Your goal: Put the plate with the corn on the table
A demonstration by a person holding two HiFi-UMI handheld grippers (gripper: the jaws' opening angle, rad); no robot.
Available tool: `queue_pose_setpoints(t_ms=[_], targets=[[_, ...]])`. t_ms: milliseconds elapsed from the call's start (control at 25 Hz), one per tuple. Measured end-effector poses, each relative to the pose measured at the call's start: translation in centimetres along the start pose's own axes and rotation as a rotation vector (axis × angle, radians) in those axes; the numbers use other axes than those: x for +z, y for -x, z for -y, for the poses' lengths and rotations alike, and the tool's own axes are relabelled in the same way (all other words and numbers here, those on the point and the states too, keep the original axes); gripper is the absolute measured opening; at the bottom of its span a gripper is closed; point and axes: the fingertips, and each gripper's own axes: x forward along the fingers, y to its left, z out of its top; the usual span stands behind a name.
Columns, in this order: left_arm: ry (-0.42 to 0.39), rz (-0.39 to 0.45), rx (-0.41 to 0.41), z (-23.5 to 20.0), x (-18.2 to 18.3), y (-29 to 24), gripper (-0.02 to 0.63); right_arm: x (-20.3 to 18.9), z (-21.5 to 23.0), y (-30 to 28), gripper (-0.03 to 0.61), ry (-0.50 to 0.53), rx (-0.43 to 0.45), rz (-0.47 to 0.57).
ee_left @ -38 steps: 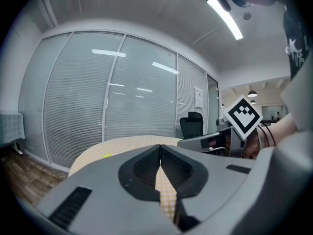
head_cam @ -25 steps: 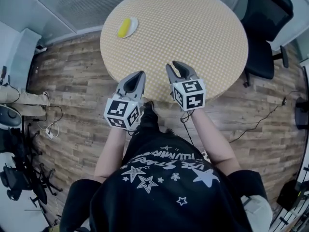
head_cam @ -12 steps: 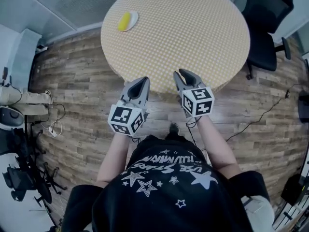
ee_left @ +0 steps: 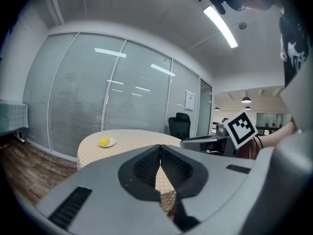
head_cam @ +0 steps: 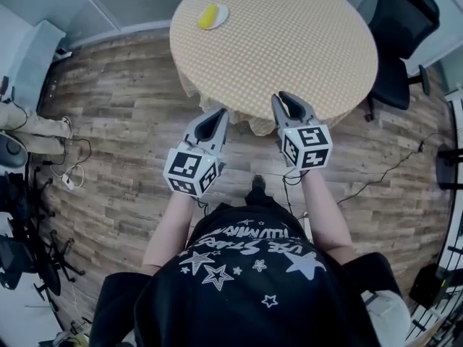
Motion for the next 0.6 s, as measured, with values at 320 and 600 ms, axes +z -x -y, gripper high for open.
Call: queue_pose_setpoints(t_ms=[320, 600], targets=[[0.003, 0.030, -0.025, 0.5, 0.0, 6.1, 0.008, 0.5, -5.7, 3.4, 0.058, 0.033, -0.027, 0.017], [-0.013, 0.048, -0.075, 1.6, -0.1, 9.9, 0.008, 0.1, -9.1, 7.1, 0.058, 0.045, -0.078, 0.034]])
